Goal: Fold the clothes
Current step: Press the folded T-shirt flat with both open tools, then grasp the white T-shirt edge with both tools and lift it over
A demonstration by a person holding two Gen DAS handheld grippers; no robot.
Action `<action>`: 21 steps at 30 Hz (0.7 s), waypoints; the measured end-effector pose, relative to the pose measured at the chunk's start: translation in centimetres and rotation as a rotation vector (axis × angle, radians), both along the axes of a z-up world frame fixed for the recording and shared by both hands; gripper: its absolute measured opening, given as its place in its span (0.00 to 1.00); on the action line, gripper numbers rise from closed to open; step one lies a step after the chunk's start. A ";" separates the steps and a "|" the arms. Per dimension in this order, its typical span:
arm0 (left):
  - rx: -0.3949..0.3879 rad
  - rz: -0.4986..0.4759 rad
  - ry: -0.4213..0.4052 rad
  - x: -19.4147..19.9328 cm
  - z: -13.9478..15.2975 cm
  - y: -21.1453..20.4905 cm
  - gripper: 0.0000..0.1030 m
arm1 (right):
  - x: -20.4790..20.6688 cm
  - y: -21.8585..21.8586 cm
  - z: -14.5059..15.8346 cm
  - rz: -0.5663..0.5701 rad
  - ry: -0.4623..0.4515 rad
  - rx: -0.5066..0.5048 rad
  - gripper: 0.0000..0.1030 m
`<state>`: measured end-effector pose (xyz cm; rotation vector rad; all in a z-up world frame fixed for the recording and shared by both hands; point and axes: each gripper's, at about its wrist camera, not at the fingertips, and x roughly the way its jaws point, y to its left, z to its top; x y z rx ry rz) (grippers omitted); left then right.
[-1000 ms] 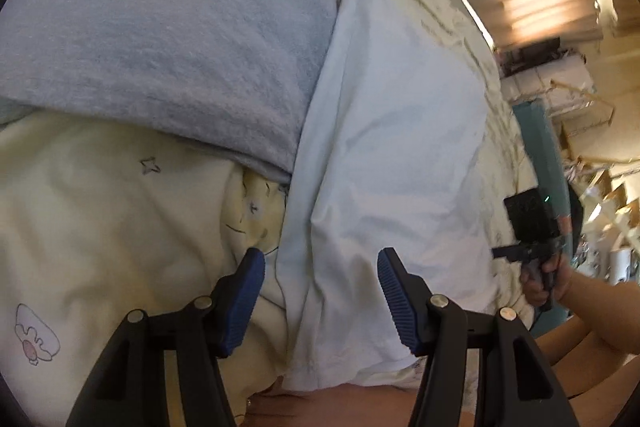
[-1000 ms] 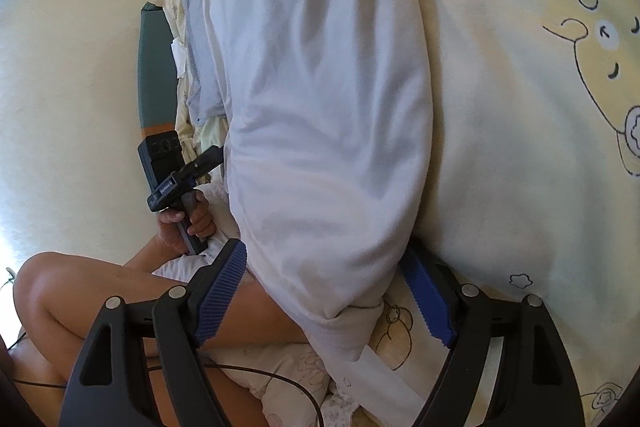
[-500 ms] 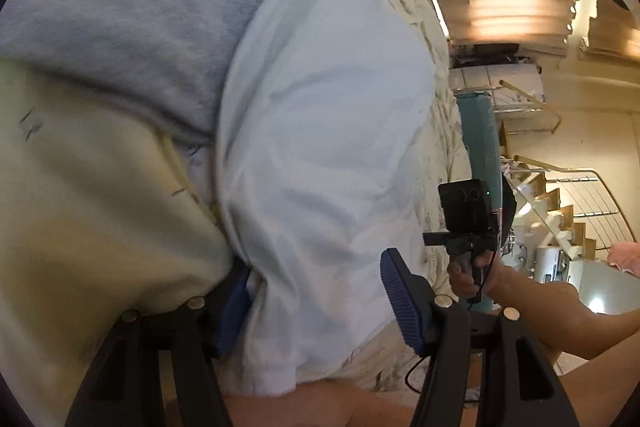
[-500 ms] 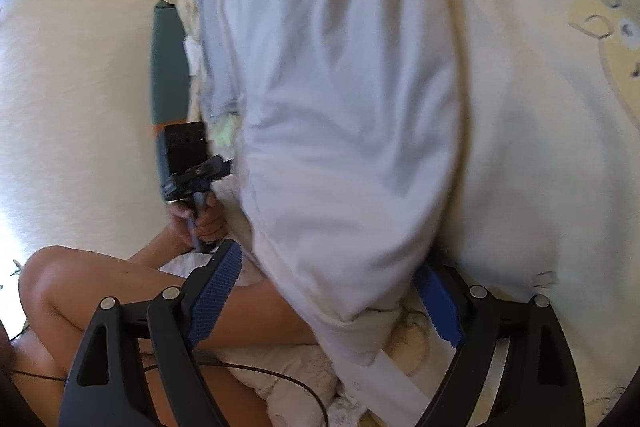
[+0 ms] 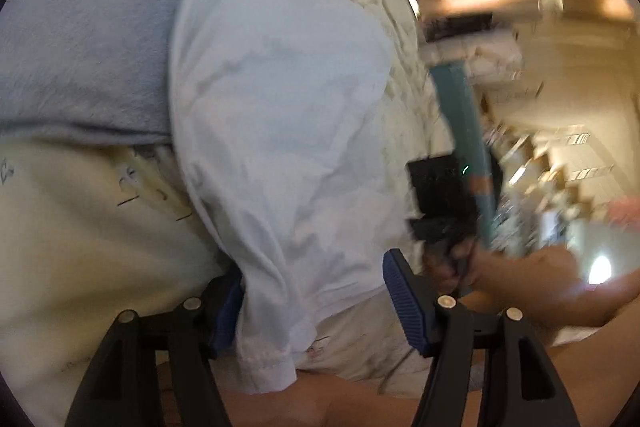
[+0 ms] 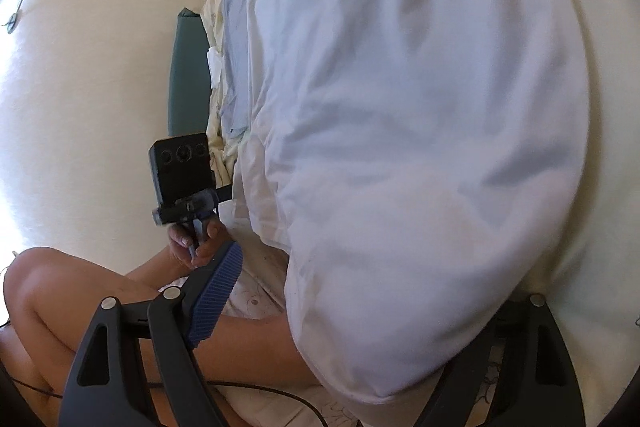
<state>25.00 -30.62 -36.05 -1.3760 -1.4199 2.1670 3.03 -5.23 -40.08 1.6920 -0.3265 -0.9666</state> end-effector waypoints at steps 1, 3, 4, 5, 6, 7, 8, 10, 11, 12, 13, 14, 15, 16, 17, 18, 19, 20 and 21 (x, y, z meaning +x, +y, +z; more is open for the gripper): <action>-0.004 -0.026 -0.033 -0.2 -0.4 0.6 0.64 | 0.1 -0.1 0.0 0.003 -0.003 0.003 0.82; -0.009 -0.111 -0.066 -0.7 -0.7 2.3 0.64 | 0.2 -0.5 0.0 0.011 -0.007 0.012 0.82; -0.021 -0.125 -0.075 -0.8 -0.9 2.6 0.63 | 0.2 -0.6 -0.1 0.014 -0.007 0.014 0.82; -0.040 -0.125 -0.086 -0.8 -1.1 2.7 0.64 | 0.2 -0.6 -0.1 0.017 -0.007 0.014 0.82; -0.058 -0.125 -0.096 -0.9 -1.2 2.7 0.64 | 0.1 -0.7 -0.1 0.019 -0.007 0.015 0.82; -0.077 -0.124 -0.106 -0.9 -1.4 2.8 0.64 | 0.0 -0.7 -0.1 0.021 -0.006 0.016 0.82; -0.078 -0.094 -0.115 -0.7 -1.9 2.2 0.63 | 0.0 -0.7 -0.1 0.024 -0.006 0.016 0.82; -0.057 -0.037 -0.103 -0.5 -2.0 1.3 0.63 | -0.2 -0.7 0.1 0.026 -0.005 0.019 0.82; -0.046 -0.011 -0.095 -0.4 -2.0 0.9 0.63 | -0.3 -0.7 0.2 0.027 -0.003 0.022 0.82; -0.053 0.003 -0.087 -0.3 -1.9 0.7 0.63 | -0.3 -0.7 0.3 0.027 0.000 0.027 0.82; -0.047 0.015 -0.082 -0.1 -2.0 0.5 0.63 | -0.4 -0.7 0.3 0.026 0.008 0.031 0.82; -0.028 0.026 -0.077 -0.1 -2.2 0.4 0.63 | -0.4 -0.6 0.4 0.023 0.019 0.035 0.80; -0.008 0.037 -0.071 -0.3 -2.5 0.3 0.63 | -0.3 -0.5 0.5 0.022 0.042 0.047 0.77; 0.013 0.047 -0.065 -0.5 -2.8 0.3 0.61 | -0.2 -0.3 0.6 0.018 0.074 0.064 0.66; 0.024 0.047 -0.050 -0.9 -2.8 0.5 0.52 | 0.0 -0.2 0.7 0.012 0.107 0.081 0.47; 0.003 0.031 -0.038 -1.5 -2.6 0.8 0.15 | 0.1 -0.1 0.7 0.006 0.141 0.098 0.40; -0.017 0.019 -0.027 -1.9 -2.4 1.1 0.08 | 0.2 0.2 0.9 -0.015 0.156 0.106 0.30; -0.032 0.009 -0.014 -2.2 -2.1 1.5 0.08 | 0.1 0.5 1.2 -0.042 0.162 0.109 0.24; -0.045 0.004 -0.002 -2.2 -1.7 1.5 0.08 | 0.2 0.7 1.8 -0.062 0.174 0.109 0.22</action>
